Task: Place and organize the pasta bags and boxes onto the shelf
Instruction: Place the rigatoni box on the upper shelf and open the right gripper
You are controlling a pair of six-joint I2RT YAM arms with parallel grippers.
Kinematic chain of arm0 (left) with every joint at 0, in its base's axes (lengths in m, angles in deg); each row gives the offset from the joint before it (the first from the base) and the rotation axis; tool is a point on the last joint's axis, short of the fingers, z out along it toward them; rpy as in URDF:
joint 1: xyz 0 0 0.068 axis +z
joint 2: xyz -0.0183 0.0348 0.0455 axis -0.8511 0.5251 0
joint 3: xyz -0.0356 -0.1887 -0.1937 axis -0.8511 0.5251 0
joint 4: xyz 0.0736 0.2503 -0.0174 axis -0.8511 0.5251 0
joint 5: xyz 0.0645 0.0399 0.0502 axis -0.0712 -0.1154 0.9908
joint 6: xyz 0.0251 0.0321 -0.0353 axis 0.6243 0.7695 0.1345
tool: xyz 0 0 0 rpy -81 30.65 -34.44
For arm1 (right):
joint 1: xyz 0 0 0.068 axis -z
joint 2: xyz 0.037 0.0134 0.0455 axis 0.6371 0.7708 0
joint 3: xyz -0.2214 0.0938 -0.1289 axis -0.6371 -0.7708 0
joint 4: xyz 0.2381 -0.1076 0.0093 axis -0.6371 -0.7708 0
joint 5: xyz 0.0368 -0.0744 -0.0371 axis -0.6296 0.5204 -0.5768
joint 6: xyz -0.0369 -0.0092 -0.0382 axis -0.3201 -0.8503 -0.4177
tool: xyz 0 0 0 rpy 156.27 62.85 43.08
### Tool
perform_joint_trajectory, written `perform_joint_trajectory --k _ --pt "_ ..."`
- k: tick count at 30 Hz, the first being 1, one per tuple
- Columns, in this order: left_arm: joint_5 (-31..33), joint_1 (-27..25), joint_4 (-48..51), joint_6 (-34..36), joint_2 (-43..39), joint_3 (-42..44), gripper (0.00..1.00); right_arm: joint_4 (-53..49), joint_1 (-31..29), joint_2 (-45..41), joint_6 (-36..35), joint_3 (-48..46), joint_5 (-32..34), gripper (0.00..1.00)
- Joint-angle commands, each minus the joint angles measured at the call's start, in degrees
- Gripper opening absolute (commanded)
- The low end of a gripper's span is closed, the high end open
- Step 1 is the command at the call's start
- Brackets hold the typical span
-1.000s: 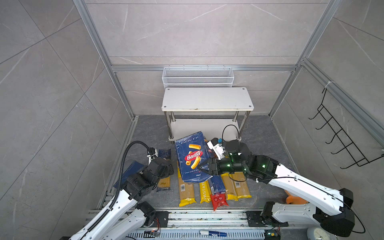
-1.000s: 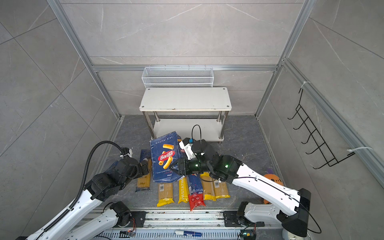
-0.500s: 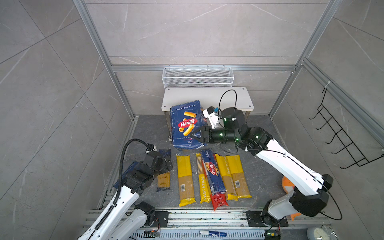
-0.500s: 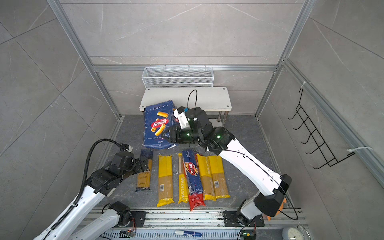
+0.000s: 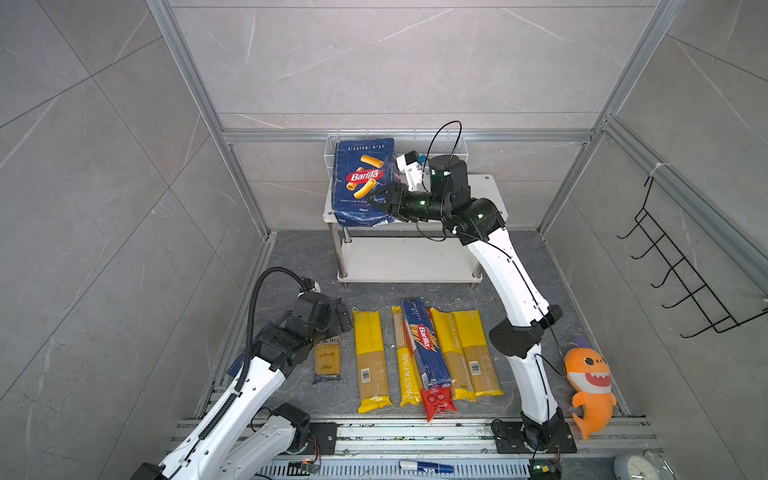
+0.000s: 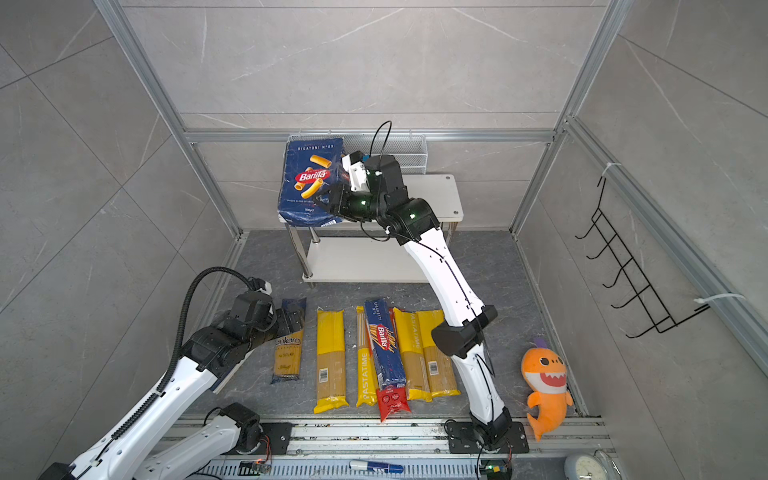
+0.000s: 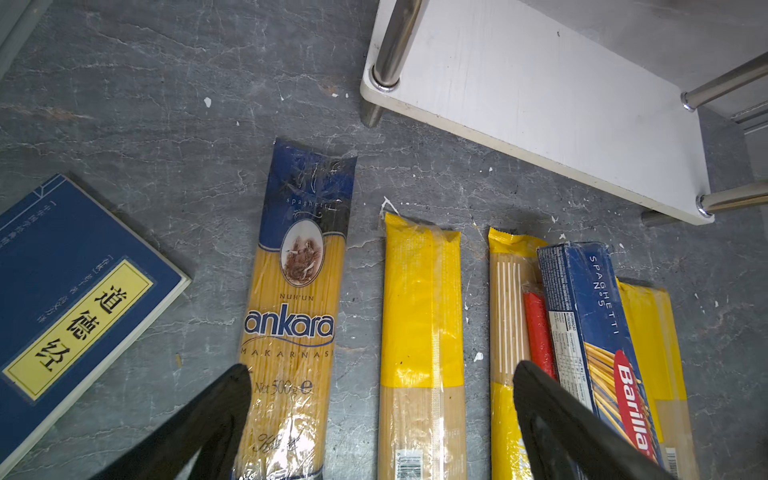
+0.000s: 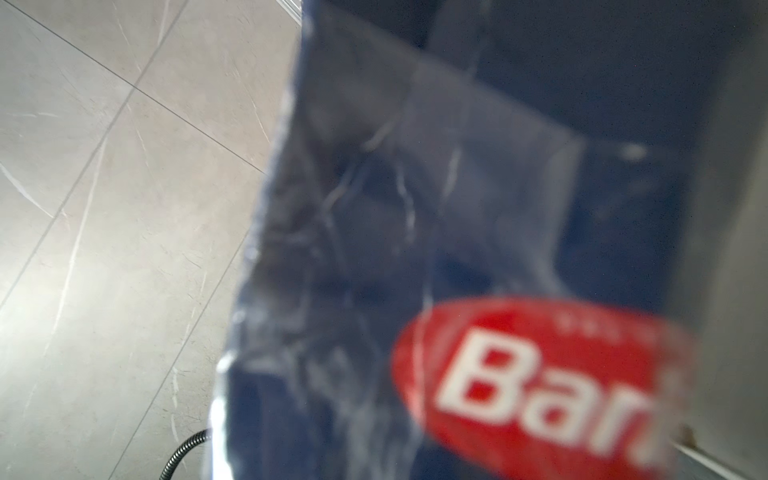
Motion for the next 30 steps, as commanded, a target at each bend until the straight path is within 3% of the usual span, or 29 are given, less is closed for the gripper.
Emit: perform_joint_trajectory --k 1,5,10,11,16,17,18,30 --pt "-1.39 0.28 -1.97 1.55 0.78 -2.44 1.00 8.55 3.04 2.29 5.10 3.56 -5.67 0.29" --pt "-1.24 0.37 -2.11 1.80 1.13 -2.59 1.00 13.66 3.62 1.64 5.89 -1.73 -6.01 0.31" --pt "-1.35 0.37 -2.34 1.89 1.66 -2.86 1.00 13.94 4.15 3.23 6.70 -0.84 -5.97 0.36" --pt "-1.46 0.44 -2.48 1.89 1.79 -2.86 1.00 14.05 4.23 3.68 7.01 -0.80 -6.08 0.40" --pt "-2.06 0.46 -2.93 1.98 2.23 -2.81 1.00 13.08 4.41 5.45 7.79 0.69 -7.23 0.81" --pt "-2.14 0.46 -2.94 1.96 2.25 -2.80 1.00 12.05 4.41 5.44 7.25 1.12 -7.05 0.93" --pt "-2.36 0.46 -3.00 2.06 2.28 -2.72 1.00 10.86 4.39 5.34 6.54 1.32 -6.65 0.97" --pt "-3.63 0.63 -4.07 2.67 2.66 -2.31 1.00 -5.39 5.20 -5.31 -6.83 -7.31 8.55 0.99"
